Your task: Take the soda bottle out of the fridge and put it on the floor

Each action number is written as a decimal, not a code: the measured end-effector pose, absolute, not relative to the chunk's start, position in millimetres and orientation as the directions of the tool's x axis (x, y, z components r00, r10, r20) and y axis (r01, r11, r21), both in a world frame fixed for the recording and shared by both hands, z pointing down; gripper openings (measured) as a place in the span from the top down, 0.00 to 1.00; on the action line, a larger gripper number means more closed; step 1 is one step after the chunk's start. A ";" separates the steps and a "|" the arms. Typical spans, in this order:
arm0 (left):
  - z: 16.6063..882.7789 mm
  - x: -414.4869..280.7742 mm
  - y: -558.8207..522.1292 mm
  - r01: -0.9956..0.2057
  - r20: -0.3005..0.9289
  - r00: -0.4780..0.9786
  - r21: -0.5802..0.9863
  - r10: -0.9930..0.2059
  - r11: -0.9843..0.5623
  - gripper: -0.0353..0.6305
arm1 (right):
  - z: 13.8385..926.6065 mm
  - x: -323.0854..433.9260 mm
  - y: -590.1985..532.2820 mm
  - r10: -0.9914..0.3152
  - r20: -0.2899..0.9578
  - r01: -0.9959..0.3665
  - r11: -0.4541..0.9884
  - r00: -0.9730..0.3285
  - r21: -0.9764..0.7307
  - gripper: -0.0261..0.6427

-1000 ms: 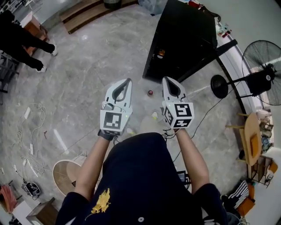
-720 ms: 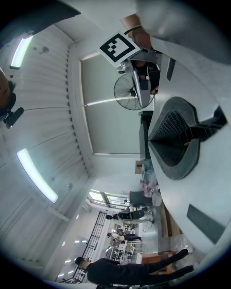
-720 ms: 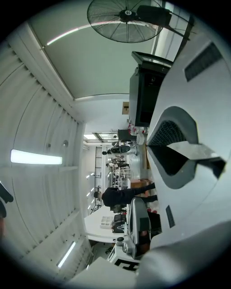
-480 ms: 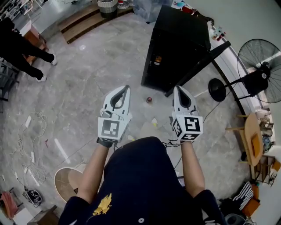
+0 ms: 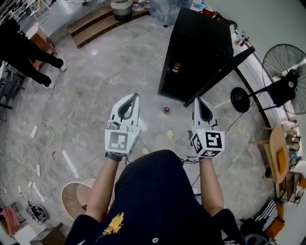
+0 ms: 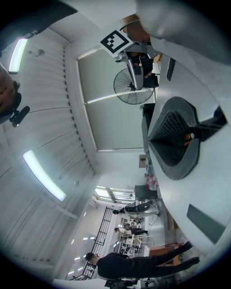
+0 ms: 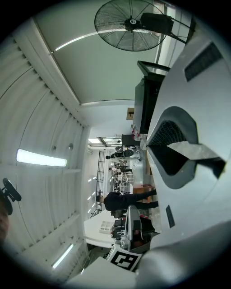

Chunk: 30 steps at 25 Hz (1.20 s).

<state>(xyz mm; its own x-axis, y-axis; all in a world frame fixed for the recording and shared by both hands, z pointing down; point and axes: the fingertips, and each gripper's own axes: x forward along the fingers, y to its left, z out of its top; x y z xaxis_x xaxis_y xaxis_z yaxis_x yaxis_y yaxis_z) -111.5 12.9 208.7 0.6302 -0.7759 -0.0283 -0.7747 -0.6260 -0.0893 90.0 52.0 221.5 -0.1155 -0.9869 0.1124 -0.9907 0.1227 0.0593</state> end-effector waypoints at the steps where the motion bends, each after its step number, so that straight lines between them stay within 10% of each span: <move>1: 209.2 -113.8 12.6 -0.780 -0.029 0.624 -0.087 -0.781 -0.620 0.92 | 221.3 88.0 51.4 -0.986 0.113 -0.990 0.127 -0.119 0.065 0.97; 30: 210.9 -101.4 5.9 -0.746 -0.028 0.663 -0.113 -0.748 -0.657 0.92 | 220.4 92.9 43.5 -0.986 0.131 -0.988 0.120 -0.107 0.096 0.97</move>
<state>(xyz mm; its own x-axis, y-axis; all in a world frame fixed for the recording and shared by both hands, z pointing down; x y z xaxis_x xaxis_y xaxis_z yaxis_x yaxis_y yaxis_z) -101.4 5.9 210.9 0.6629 -0.7482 -0.0277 -0.7458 -0.6566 -0.1127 92.9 43.5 220.4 -0.1068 -0.9857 0.1306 -0.9882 0.1197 0.0957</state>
